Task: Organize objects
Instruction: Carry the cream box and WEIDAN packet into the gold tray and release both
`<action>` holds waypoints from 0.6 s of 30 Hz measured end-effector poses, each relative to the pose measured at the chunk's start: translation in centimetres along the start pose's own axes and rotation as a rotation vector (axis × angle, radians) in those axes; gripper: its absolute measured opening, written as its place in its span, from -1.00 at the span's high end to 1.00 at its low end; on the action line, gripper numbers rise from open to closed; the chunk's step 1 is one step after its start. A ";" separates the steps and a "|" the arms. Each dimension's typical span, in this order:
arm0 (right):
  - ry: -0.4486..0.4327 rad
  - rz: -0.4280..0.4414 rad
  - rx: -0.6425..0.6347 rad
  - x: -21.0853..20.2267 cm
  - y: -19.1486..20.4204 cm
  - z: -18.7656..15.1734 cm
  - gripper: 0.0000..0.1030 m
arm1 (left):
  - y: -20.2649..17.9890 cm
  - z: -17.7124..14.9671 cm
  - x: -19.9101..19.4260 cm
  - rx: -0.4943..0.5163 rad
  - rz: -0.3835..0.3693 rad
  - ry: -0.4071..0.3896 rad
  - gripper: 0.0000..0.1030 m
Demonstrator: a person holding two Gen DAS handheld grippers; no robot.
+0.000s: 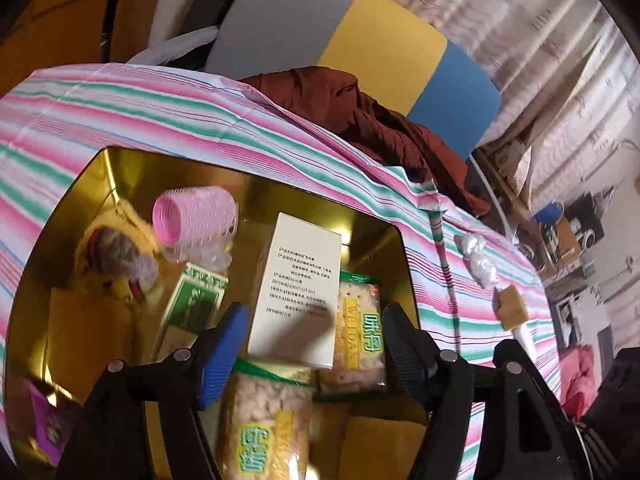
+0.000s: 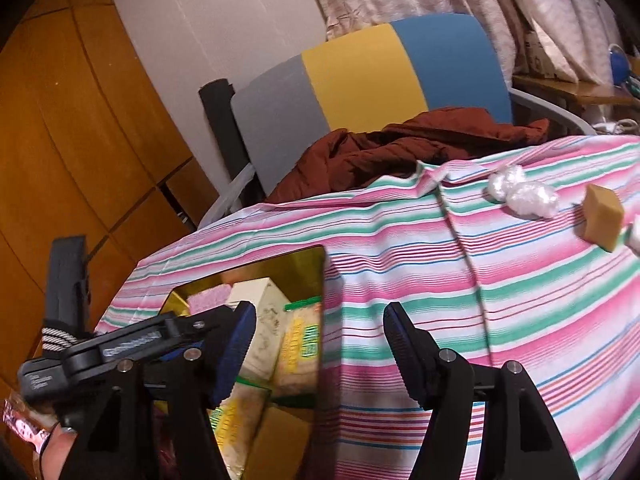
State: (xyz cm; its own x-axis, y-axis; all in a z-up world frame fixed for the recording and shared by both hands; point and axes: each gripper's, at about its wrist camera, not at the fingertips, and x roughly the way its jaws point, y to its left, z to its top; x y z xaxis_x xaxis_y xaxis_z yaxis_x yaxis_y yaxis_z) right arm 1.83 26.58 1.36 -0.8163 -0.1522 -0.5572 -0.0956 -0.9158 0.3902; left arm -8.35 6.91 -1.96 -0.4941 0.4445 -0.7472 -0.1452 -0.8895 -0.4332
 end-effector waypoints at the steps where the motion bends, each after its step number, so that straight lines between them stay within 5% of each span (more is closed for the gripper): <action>1: 0.000 -0.007 0.008 -0.1 -0.5 0.0 -0.31 | -0.1 -0.1 -0.2 0.000 -0.001 -0.008 -0.38; 6: -0.002 -0.037 0.034 -0.7 -2.6 -0.1 -0.35 | -2.0 -0.8 -1.1 0.062 -0.010 -0.045 -0.38; 18: 0.015 -0.156 0.026 -1.8 -8.9 -0.6 -0.46 | -10.3 -4.0 -0.3 0.321 -0.102 0.042 -0.38</action>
State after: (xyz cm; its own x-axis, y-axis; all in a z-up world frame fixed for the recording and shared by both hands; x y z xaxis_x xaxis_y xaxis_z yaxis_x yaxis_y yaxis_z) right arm 4.50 34.76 -1.52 -0.7816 -0.0144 -0.6236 -0.2355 -0.9189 0.3165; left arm -3.25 16.36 0.72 -0.4284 0.5310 -0.7312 -0.4581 -0.8251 -0.3308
